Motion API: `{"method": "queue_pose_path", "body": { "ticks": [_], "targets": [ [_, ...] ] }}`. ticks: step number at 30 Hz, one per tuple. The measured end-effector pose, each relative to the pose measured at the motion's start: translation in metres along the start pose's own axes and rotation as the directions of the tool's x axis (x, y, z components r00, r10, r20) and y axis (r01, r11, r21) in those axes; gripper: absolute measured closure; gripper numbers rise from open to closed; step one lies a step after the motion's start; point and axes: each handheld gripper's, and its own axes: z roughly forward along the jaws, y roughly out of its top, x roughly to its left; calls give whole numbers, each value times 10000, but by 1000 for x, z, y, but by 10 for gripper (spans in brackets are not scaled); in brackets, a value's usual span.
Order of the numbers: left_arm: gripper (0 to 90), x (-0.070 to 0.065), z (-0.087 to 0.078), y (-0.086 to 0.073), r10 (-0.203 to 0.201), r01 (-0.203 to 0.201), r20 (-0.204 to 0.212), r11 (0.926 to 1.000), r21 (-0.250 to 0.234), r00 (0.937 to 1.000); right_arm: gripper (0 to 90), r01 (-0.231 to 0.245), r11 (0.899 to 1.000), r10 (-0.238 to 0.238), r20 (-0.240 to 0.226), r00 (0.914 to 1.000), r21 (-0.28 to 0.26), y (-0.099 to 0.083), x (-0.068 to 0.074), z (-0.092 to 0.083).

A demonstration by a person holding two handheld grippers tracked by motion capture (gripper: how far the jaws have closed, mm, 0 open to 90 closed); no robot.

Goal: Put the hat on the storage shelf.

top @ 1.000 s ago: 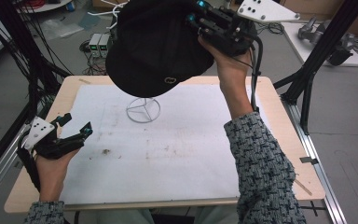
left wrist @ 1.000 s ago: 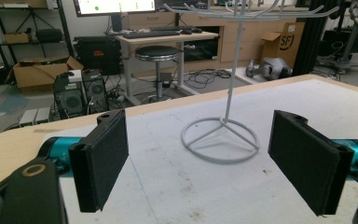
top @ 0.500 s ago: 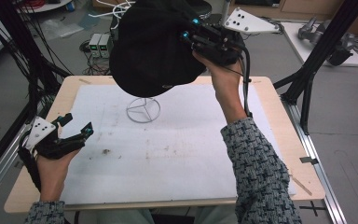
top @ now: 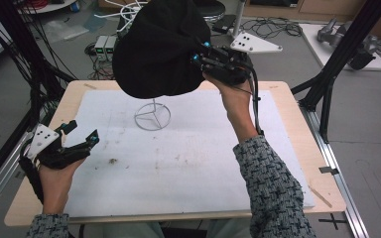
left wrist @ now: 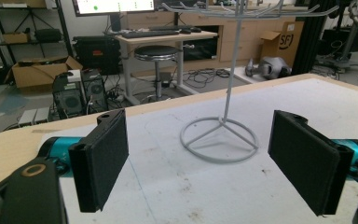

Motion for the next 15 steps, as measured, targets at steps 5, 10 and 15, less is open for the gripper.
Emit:
{"method": "queue_pose_path", "body": {
  "ticks": [5,10,15],
  "targets": [
    [202,0,0,0,30,-30,11,10000,30,10000,667,-7,10000,6,135,9999,100,-8,0,1],
    [202,1,0,-1,-8,8,-27,10000,27,10000,642,-97,9998,94,207,9997,152,-17,1,1],
    [203,1,-1,-1,-4,4,-39,10000,27,10000,613,-65,9995,56,274,9996,317,-21,2,2]
  ]
}}
